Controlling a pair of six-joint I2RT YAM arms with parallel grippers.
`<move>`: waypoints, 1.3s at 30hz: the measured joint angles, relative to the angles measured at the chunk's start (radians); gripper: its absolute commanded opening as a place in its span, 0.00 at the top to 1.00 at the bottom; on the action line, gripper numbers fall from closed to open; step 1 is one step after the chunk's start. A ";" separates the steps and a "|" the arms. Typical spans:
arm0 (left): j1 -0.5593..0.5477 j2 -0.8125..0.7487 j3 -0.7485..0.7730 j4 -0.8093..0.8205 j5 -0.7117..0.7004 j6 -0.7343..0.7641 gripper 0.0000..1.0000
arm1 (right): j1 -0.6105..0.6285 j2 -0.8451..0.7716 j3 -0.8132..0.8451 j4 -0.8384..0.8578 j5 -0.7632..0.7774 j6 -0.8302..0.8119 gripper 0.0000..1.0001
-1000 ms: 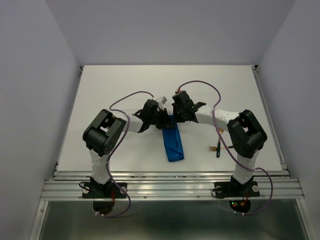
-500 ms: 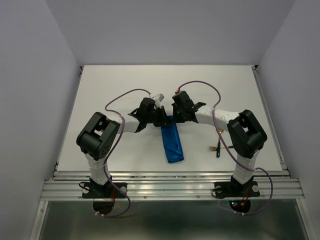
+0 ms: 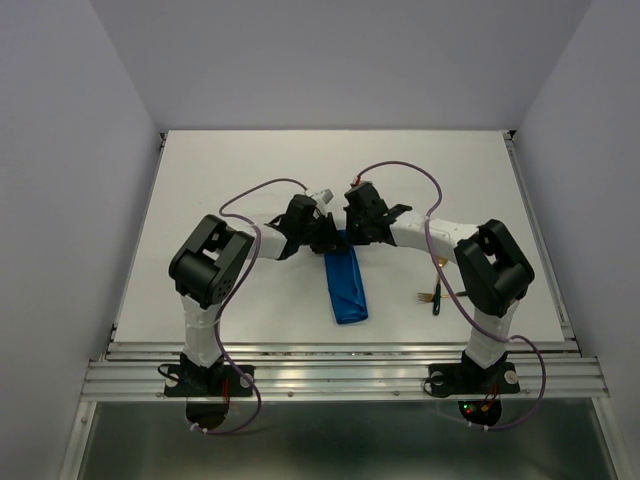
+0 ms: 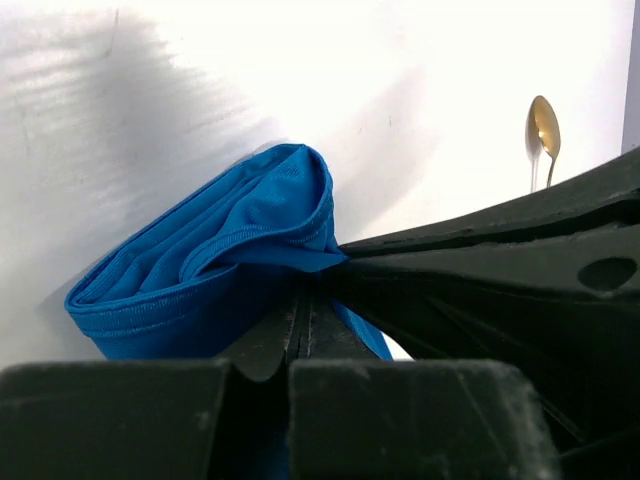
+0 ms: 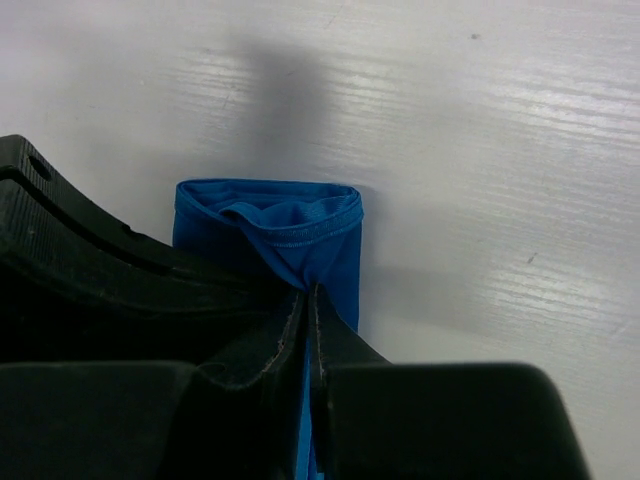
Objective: Fold the napkin into a case and place the utensils inside
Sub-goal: Smooth out the smaller rectangle-folded napkin at the center of the board.
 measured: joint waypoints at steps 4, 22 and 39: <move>-0.002 0.027 0.037 0.000 -0.001 0.000 1.00 | 0.000 -0.002 0.000 0.001 0.000 0.000 0.91; -0.002 0.046 0.099 -0.063 -0.039 0.020 1.00 | -0.001 -0.014 -0.021 0.019 -0.021 -0.001 0.91; 0.003 -0.031 0.107 -0.186 -0.053 0.101 1.00 | -0.002 0.071 0.010 0.052 -0.004 0.010 0.91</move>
